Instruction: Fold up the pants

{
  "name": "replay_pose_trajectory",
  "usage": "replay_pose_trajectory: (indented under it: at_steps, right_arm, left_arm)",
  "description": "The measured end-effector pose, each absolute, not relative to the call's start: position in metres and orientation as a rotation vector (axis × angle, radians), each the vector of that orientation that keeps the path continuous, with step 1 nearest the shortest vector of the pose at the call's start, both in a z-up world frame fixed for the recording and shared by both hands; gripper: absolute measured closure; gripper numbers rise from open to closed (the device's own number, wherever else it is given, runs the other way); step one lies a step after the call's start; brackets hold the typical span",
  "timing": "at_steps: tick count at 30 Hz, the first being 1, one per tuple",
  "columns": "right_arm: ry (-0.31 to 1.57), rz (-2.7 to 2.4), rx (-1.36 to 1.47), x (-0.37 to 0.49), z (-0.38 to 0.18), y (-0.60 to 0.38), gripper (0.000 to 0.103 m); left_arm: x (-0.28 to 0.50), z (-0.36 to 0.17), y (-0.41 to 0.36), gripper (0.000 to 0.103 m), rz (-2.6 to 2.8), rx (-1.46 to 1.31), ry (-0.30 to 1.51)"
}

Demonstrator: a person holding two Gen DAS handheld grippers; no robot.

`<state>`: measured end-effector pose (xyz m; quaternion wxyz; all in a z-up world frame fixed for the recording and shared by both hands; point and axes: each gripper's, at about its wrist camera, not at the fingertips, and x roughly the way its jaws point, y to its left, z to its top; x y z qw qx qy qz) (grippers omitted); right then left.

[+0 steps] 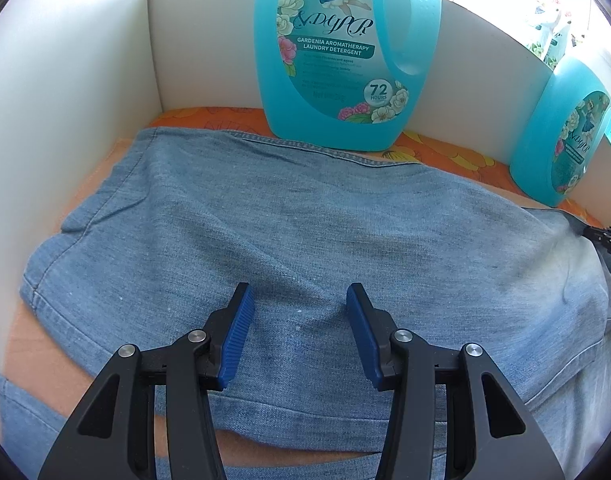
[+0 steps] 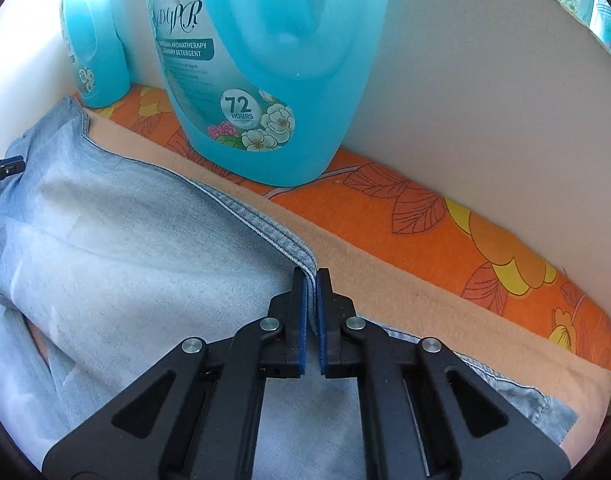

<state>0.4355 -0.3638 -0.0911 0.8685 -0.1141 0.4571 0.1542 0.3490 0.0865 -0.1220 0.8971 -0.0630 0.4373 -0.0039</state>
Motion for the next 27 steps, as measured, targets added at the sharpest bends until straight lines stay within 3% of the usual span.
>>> replay_pose_trajectory:
  at_steps: [3, 6, 11, 20, 27]
  right_arm:
    - [0.904, 0.312, -0.174, 0.42, -0.07, -0.371, 0.099]
    - [0.853, 0.312, -0.123, 0.393, -0.046, -0.372, 0.099]
    - [0.797, 0.364, -0.112, 0.333, -0.021, -0.351, 0.099]
    - [0.834, 0.448, -0.124, 0.216, -0.033, -0.316, 0.099]
    - [0.832, 0.421, -0.133, 0.189, -0.041, -0.318, 0.099]
  left_arm:
    - [0.348, -0.121, 0.088, 0.056, -0.01, -0.136, 0.908]
    - [0.347, -0.117, 0.089, 0.044, -0.006, -0.144, 0.916]
    - [0.338, -0.096, 0.094, 0.037, -0.016, -0.181, 0.887]
    - [0.331, -0.058, 0.103, 0.036, -0.061, -0.344, 0.863]
    - [0.352, -0.069, 0.093, 0.032, -0.089, -0.461, 0.92]
